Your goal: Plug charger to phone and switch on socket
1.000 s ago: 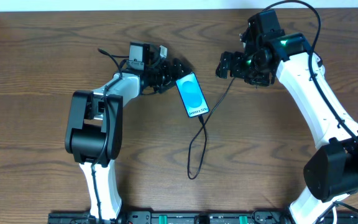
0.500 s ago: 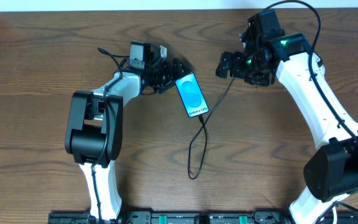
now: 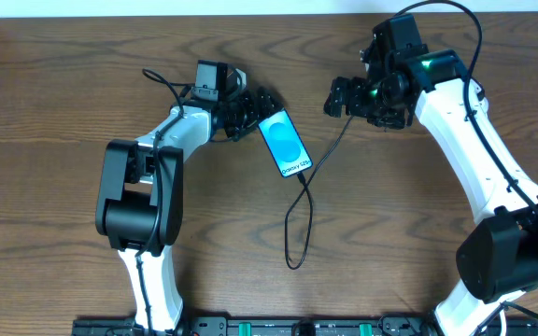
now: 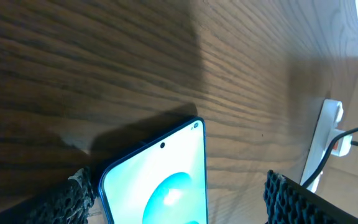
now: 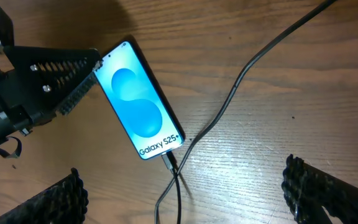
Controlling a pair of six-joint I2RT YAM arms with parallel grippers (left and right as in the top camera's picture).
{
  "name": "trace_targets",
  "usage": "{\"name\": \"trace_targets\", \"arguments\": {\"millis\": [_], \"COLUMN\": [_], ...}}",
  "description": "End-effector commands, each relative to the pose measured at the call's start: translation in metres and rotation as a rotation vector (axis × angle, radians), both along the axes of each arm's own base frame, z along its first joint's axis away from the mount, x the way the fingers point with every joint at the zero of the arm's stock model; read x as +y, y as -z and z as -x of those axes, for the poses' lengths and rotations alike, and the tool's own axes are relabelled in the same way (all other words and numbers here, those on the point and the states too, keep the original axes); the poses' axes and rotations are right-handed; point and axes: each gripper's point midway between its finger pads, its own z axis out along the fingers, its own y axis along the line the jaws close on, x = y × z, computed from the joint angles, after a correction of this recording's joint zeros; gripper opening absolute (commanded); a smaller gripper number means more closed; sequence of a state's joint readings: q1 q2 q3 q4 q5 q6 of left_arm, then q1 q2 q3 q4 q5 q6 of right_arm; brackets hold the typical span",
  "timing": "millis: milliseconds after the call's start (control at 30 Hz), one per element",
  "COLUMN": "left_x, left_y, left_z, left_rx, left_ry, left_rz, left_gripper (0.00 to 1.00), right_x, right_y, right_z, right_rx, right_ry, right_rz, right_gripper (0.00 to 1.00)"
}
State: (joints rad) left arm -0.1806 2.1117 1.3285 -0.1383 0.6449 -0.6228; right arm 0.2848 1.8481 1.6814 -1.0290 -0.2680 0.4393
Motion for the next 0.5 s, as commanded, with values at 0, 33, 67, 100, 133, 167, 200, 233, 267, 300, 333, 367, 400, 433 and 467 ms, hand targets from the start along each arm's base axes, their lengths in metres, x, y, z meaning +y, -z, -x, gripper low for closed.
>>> {"name": "trace_targets", "arguments": {"millis": [0,33,67,100,133,167,200,233,267,300,333,367,400,433,467], "left_x": [0.0345,0.0345,0.0345,0.0345,0.0346,0.0346,0.0345,0.0345,0.0345,0.0345,0.0341,0.0326,0.0313,0.0299,0.0278], "left_y": [0.0662,0.0662,0.0662,0.0662,0.0662,0.0662,0.0662,0.0662,0.0661,0.0661,0.0658,0.0656,0.0654,0.0652,0.0649], "left_z": [0.0215,0.0215,0.0215,0.0215,0.0216,0.0216,0.0216,0.0215,0.0215,0.0214,0.0208,0.0208,0.0207,0.0206,0.0205], "left_rx": [0.143,0.143,0.144,0.145,0.147,0.150,0.152,0.156,0.160,0.163,0.160,0.157,0.155,0.152,0.148], "left_ry": [-0.094,-0.094,-0.096,-0.097,-0.100,-0.103,-0.106,-0.112,-0.118,-0.123,-0.123,-0.120,-0.117,-0.114,-0.110], "left_rz": [-0.174,-0.174,-0.173,-0.172,-0.171,-0.170,-0.168,-0.166,-0.163,-0.161,-0.160,-0.160,-0.160,-0.160,-0.160], "left_gripper": [0.89,0.89,0.89,0.89,0.89,0.89,0.89,0.89,0.89,0.89,0.89,0.89,0.89,0.89,0.89], "right_x": [0.0011,0.0010,0.0011,0.0012,0.0012,0.0012,0.0012,0.0012,0.0012,0.0012,0.0012,0.0013,0.0013,0.0014,0.0014], "right_y": [-0.0111,-0.0111,-0.0112,-0.0113,-0.0113,-0.0113,-0.0113,-0.0113,-0.0113,-0.0113,-0.0114,-0.0115,-0.0115,-0.0116,-0.0116], "right_z": [0.0003,0.0002,-0.0001,-0.0002,-0.0002,-0.0002,-0.0002,-0.0002,-0.0003,-0.0003,-0.0004,-0.0005,-0.0006,-0.0008,-0.0008], "right_rx": [-0.034,-0.035,-0.036,-0.036,-0.036,-0.036,-0.036,-0.036,-0.037,-0.037,-0.037,-0.038,-0.038,-0.039,-0.039], "right_ry": [-0.012,-0.012,-0.012,-0.012,-0.012,-0.012,-0.012,-0.012,-0.012,-0.012,-0.012,-0.012,-0.012,-0.012,-0.012], "right_rz": [0.001,0.001,0.001,0.000,0.000,0.000,0.001,0.000,0.000,0.000,0.000,0.000,0.000,-0.001,-0.001], "right_gripper": [0.99,0.99,0.99,0.99,0.99,0.99,0.99,0.99,0.99,0.99,0.99,0.99,0.99,0.99,0.99]}}
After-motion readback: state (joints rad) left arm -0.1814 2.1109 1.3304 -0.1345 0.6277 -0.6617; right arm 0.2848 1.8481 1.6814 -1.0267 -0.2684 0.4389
